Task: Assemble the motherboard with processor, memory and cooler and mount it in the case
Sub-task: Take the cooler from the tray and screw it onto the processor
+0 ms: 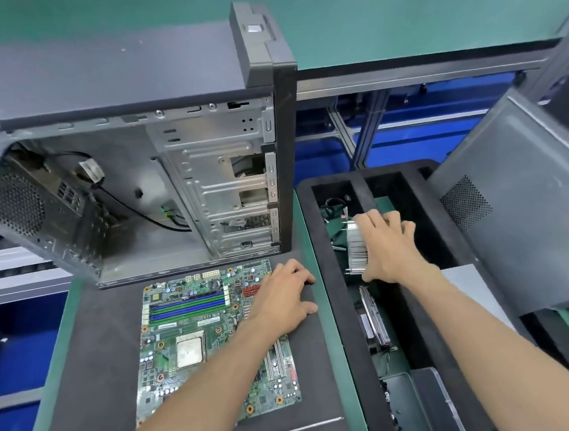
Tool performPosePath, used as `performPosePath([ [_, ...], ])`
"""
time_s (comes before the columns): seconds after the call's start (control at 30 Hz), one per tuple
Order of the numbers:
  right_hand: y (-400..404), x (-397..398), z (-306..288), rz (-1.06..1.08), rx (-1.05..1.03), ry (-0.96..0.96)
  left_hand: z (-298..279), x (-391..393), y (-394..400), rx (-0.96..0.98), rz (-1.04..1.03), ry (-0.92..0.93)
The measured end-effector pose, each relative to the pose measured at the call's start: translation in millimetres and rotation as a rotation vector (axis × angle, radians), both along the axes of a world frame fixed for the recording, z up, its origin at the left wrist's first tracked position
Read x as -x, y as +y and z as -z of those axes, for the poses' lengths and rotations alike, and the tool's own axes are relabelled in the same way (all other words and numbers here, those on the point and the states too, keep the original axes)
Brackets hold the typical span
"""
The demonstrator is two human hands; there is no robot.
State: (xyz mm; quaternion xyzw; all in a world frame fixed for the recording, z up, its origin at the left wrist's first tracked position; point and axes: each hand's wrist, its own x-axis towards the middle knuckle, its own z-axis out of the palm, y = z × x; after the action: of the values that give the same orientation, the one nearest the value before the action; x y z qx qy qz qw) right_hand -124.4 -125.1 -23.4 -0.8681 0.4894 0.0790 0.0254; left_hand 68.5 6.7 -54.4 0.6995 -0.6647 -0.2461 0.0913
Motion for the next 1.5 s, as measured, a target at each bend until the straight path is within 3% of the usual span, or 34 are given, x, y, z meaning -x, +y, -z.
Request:
performPosePath([
  [0.1, 9, 3, -33, 0.031, -0.014, -0.093, -16, 8, 1, 0.01, -0.143, 0.219],
  [0.27, 49, -4, -77, -0.003, -0.023, -0.287, -50, 18, 7, -0.077, -0.387, 0.824],
  [0.5, 118, -49, -91, -0.033, -0.156, -0.391, -68, -5, 51, -0.217, -0.417, 1.452],
  [0.67, 155, -96, -93, -0.067, -0.199, -0.465, -68, -37, 87, -0.176, -0.507, 1.524],
  [0.8, 166, -112, -94, -0.039, -0.439, -0.626, -72, -69, 114, -0.184, -0.64, 1.691],
  [0.9, 169, -120, -85, -0.097, -0.591, -0.645, -73, -94, 127, -0.242, -0.712, 1.731],
  [1.03, 178, -141, -72, -0.155, -0.611, -0.645, -70, -117, 136, -0.349, -0.737, 1.745],
  [1.2, 184, -158, -62, -0.153, -0.533, -0.706, -65, -134, 140, -0.485, -0.782, 1.634],
  [1.33, 185, -165, -59, -0.173, -0.518, -0.75, -67, -145, 143, -0.533, -0.716, 1.454],
  [1.5, 185, -166, -60, -0.162, -0.492, -0.768, -71, -153, 142, -0.589, -0.668, 1.381],
])
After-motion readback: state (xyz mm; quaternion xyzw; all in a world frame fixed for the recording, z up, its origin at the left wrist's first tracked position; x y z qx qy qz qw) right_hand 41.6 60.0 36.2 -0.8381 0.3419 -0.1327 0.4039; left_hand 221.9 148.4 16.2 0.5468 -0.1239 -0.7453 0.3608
